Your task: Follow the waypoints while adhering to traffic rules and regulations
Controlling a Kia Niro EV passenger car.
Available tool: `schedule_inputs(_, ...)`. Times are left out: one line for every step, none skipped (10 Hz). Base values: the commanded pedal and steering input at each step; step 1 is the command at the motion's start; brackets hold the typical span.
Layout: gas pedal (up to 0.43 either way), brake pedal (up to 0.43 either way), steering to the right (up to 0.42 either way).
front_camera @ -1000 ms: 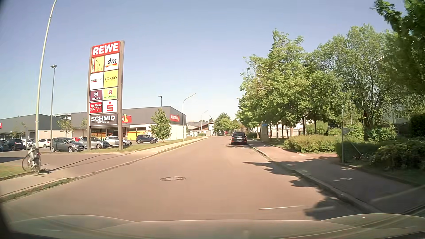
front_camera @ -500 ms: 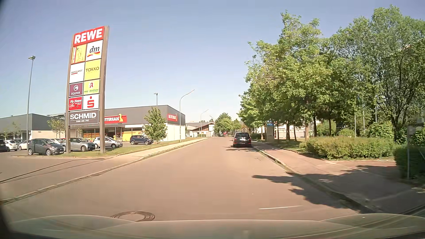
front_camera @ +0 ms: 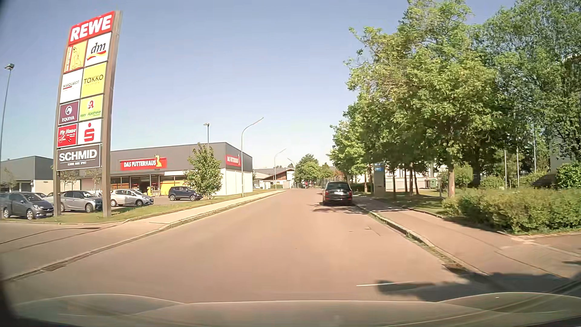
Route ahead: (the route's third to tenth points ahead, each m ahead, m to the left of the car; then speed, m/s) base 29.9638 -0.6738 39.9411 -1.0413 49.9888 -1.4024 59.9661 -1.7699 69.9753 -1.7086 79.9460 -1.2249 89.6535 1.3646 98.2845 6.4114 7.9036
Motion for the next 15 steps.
schedule_inputs(0.059,0.0,-0.033)
schedule_inputs(0.059,0.0,-0.038)
schedule_inputs(0.059,0.0,-0.041)
schedule_inputs(0.059,0.0,-0.045)
schedule_inputs(0.059,0.0,-0.047)
schedule_inputs(0.059,0.0,-0.048)
schedule_inputs(0.059,0.0,-0.045)
schedule_inputs(0.059,0.0,-0.039)
schedule_inputs(0.059,0.0,-0.032)
schedule_inputs(0.059,0.0,-0.025)
schedule_inputs(0.059,0.0,-0.018)
schedule_inputs(0.059,0.0,-0.012)
schedule_inputs(0.059,0.0,-0.009)
schedule_inputs(0.059,0.0,-0.005)
schedule_inputs(0.059,0.0,-0.002)
